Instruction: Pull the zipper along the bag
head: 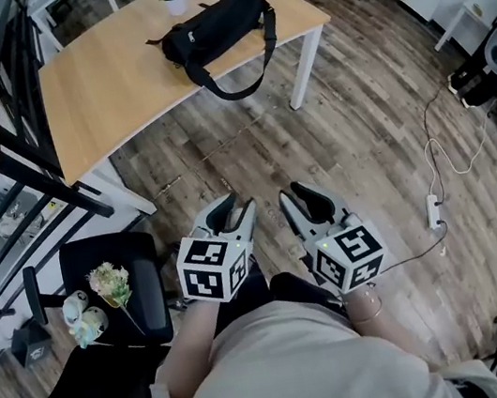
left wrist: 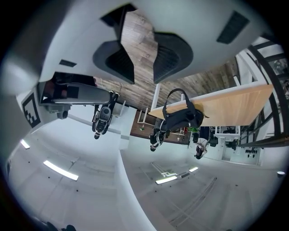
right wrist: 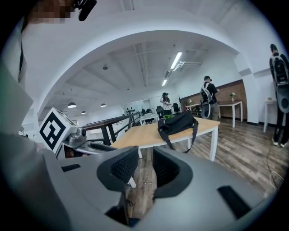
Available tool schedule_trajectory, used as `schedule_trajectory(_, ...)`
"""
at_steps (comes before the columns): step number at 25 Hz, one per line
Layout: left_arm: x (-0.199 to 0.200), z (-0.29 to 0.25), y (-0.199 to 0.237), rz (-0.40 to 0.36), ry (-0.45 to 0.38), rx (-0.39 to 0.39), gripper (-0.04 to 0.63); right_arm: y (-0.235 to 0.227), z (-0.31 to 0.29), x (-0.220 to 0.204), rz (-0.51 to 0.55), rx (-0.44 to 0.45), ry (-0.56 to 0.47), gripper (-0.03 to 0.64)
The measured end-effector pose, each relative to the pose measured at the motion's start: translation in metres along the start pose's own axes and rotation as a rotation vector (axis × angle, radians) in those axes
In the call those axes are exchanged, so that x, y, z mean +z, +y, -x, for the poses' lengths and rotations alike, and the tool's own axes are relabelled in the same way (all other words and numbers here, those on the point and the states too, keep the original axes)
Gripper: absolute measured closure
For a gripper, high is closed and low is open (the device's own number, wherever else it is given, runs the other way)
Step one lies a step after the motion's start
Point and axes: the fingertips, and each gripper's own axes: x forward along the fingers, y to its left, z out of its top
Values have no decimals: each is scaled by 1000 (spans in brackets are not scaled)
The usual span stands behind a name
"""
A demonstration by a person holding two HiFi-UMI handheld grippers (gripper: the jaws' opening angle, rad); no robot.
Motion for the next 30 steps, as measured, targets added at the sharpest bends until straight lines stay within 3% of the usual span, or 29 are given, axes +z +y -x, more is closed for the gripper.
schedule_trajectory(8,29,-59,43,-5,11,-28,463,-53,-50,19,-18,-68,3,509)
schedule_trajectory(21,118,-153,127,-25,-22,-74,463,-95,-175,95,29,-34,-18,509)
schedule_trajectory(30,136,-188,162,-31,6,-88,463,-121,-221,107,-2,-68,-7,511)
